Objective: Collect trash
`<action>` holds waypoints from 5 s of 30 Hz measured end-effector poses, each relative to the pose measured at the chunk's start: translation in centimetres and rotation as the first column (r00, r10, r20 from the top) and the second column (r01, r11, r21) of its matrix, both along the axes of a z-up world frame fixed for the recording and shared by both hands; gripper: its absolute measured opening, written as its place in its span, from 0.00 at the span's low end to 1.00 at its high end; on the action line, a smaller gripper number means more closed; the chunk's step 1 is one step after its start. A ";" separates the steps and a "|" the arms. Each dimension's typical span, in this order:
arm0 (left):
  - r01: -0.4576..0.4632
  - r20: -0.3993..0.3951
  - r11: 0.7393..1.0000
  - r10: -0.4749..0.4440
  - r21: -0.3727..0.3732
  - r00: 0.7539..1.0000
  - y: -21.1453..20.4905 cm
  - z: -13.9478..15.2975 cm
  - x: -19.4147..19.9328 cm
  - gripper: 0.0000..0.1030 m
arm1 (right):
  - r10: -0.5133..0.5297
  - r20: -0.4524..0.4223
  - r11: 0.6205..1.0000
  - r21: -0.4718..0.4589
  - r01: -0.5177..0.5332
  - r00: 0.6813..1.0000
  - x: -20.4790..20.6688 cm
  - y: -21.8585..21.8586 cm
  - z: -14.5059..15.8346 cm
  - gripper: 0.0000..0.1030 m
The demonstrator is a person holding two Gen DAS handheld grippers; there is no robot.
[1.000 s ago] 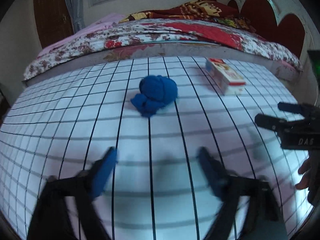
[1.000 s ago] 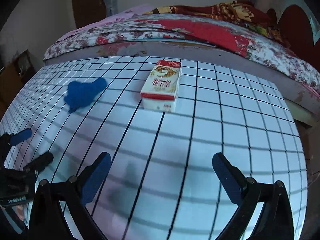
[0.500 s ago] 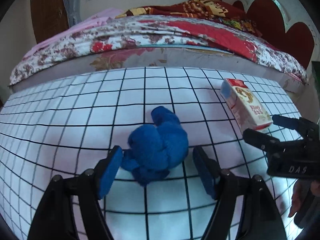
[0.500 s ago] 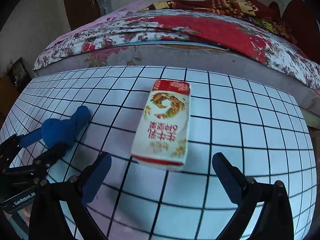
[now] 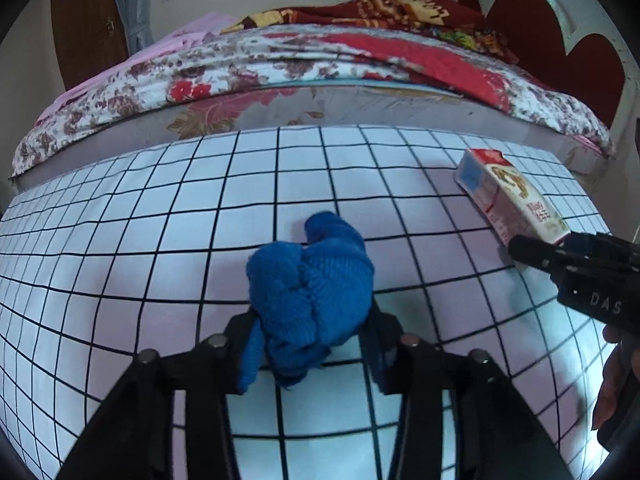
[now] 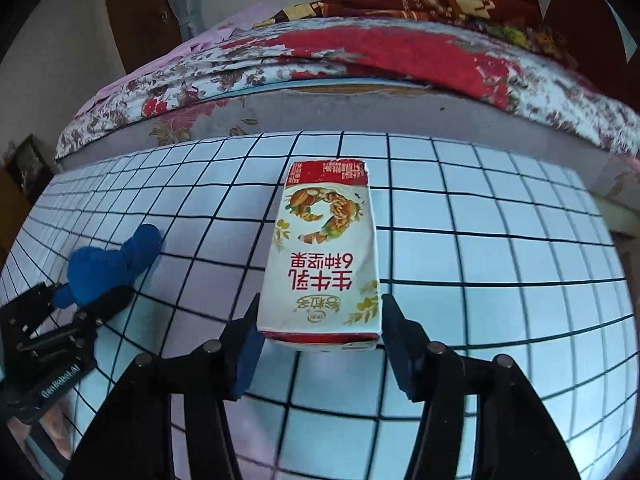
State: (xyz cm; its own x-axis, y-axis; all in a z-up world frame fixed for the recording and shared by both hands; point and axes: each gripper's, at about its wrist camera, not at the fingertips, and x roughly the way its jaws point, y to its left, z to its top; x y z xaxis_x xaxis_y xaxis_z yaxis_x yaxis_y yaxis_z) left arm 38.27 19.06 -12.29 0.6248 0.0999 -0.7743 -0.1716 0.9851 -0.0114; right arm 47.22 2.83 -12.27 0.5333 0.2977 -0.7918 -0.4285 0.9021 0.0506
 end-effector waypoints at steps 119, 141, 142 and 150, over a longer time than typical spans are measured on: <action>0.683 -0.004 0.708 -0.695 -0.181 0.719 -52.9 -4.0 -21.0 0.39 | -0.426 -0.042 0.903 -0.075 0.422 0.904 -34.5 -52.7 -4.6 0.51; 0.577 -0.060 0.816 -0.578 -0.040 0.814 -53.9 -7.6 -20.7 0.98 | -0.524 -0.064 0.845 -0.163 0.510 0.849 -33.6 -56.1 -8.1 0.99; 0.577 -0.060 0.816 -0.578 -0.040 0.814 -53.8 -7.6 -20.7 0.98 | -0.524 -0.064 0.845 -0.161 0.509 0.849 -33.6 -56.0 -8.0 0.99; 0.570 -0.043 0.821 -0.571 -0.026 0.820 -53.3 -6.6 -20.9 0.98 | -0.513 -0.058 0.853 -0.153 0.500 0.857 -33.6 -55.1 -7.5 0.99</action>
State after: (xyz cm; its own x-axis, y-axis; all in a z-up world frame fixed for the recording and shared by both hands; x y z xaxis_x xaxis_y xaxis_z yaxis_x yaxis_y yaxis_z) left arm 17.40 -34.22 -18.94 0.5303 -0.2721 -0.8029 0.4204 0.9068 -0.0297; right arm 13.66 -52.31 -19.74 0.5043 -0.1001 -0.8577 0.0904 0.9939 -0.0628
